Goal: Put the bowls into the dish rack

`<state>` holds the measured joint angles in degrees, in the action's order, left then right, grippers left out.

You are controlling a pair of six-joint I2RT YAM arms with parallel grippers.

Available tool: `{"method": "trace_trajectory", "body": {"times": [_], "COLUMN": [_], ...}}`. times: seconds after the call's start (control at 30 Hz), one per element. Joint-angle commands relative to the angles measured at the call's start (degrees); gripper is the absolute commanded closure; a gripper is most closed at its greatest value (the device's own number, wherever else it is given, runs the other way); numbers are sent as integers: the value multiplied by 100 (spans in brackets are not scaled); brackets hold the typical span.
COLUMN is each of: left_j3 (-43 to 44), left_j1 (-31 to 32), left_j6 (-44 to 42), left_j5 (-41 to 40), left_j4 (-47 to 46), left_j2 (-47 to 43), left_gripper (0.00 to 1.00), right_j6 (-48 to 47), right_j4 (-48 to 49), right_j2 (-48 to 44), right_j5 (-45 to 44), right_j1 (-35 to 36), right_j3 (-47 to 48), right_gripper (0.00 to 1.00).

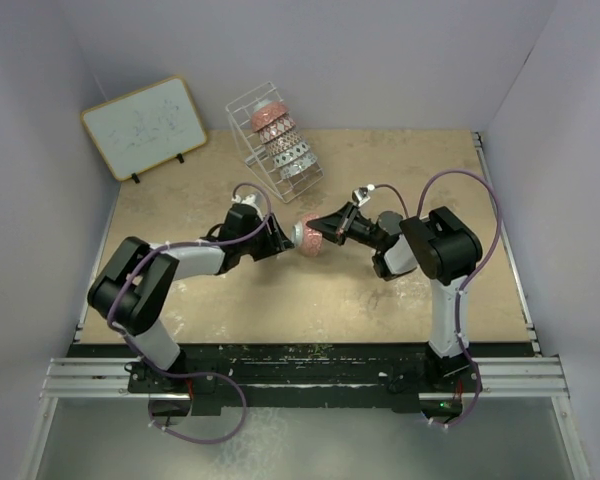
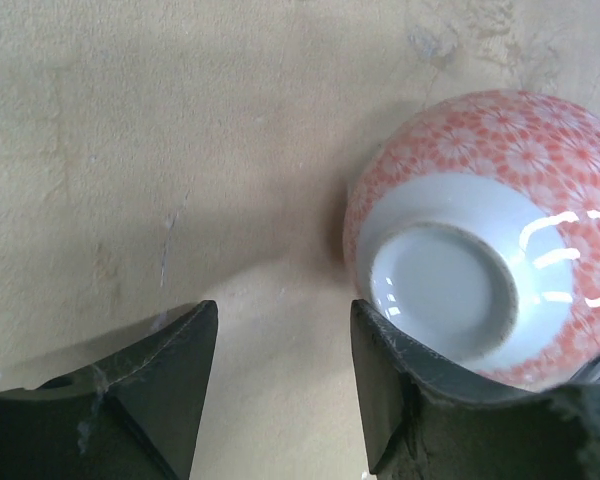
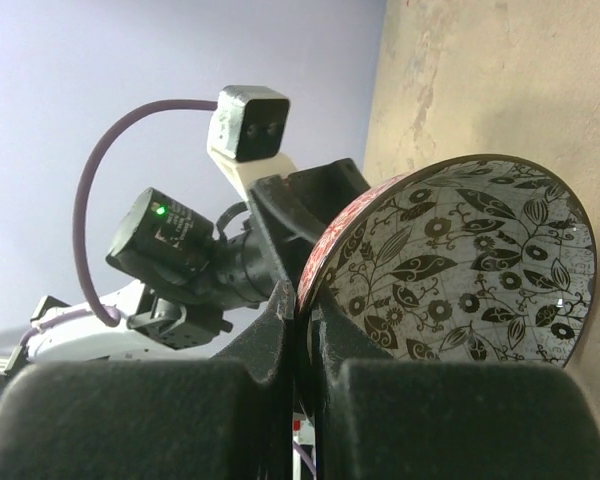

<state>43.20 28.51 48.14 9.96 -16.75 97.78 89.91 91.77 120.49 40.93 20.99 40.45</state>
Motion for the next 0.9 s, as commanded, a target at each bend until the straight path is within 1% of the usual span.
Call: {"method": "trace_trajectory", "body": {"times": [0.0,0.27,0.47,0.63,0.8,0.87], "left_j3": [21,116,511,1176,1726,1816], "left_j1": [-4,-58,-168,-179,-179,-179], "left_j6": [-443,-1113,-1518,-1990,-2311,-2330], "left_j5": [-48,-419,-743,-1267,-1738,-1818], "left_j4": [552,2257,3585,4649,5474,5660], "left_j2": [-1003,-2970,-4063,-4908,-5497,-5712], "left_gripper": [39,26,20,17,15,14], "right_j6": [206,644,638,292,-468,-631], "right_j4": [1919,1863,1441,500,-1136,-1590], "right_j2": [-433,-896,-1120,-1132,-897,-649], "right_j5": [92,-92,-495,-655,-800,-881], "right_j1": [71,65,72,72,78,85], "right_j3": [149,613,1313,2632,4122,4686], "right_gripper": [100,100,100,100,100,100]}}
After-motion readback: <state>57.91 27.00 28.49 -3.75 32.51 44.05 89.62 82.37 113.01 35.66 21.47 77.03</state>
